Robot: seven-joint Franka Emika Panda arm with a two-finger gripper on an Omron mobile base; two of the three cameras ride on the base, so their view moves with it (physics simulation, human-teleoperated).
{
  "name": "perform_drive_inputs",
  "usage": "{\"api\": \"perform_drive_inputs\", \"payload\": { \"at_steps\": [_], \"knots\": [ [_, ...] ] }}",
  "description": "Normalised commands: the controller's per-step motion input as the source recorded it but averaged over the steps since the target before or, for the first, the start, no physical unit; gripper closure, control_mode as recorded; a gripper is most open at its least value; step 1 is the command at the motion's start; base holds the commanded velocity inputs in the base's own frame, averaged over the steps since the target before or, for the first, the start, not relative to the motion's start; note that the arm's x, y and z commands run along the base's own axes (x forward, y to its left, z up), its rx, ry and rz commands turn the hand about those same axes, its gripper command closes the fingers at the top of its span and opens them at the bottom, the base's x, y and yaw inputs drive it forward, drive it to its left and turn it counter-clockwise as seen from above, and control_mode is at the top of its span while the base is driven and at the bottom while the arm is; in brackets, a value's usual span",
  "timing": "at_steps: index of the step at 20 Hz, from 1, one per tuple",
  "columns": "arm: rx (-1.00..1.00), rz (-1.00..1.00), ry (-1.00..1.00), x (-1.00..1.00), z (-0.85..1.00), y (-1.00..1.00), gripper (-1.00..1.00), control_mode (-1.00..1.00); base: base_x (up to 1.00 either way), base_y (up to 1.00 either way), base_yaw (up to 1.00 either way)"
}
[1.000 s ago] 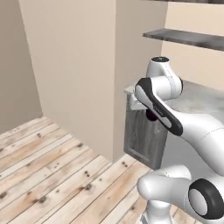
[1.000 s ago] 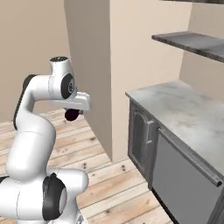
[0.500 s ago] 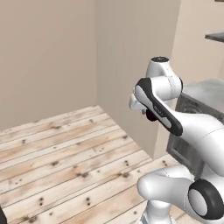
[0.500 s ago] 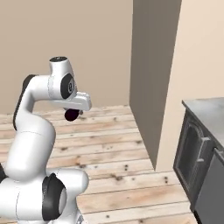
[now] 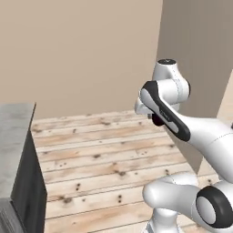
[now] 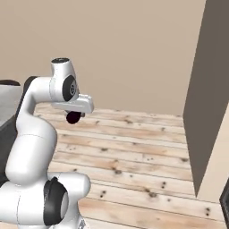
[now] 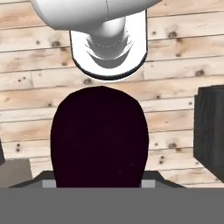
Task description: Turn on the sink faucet. Then move the eggplant from the counter to the sink. Turn off the sink. Move the vegetable from the sink to the pot next to the stove. Finally move the pot to the front right burner.
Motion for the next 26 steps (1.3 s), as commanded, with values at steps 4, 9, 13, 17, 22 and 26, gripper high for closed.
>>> {"api": "perform_drive_inputs", "payload": {
  "at_steps": [4,9,13,17,22,26],
  "knots": [
    [0.00,0.00,0.00,0.00,0.00,0.00,1.00,1.00,-0.19,0.00,0.54],
    [0.00,0.00,0.00,0.00,0.00,0.00,1.00,1.00,-0.26,0.00,0.54],
    [0.00,0.00,0.00,0.00,0.00,0.00,1.00,1.00,-0.31,0.00,0.53],
    [0.00,0.00,0.00,0.00,0.00,0.00,1.00,1.00,-0.35,0.00,0.53],
    [0.00,0.00,0.00,0.00,0.00,0.00,1.00,1.00,-0.37,0.00,0.52],
    [0.00,0.00,0.00,0.00,0.00,0.00,1.00,1.00,-0.37,0.00,0.53]
  ]
}}
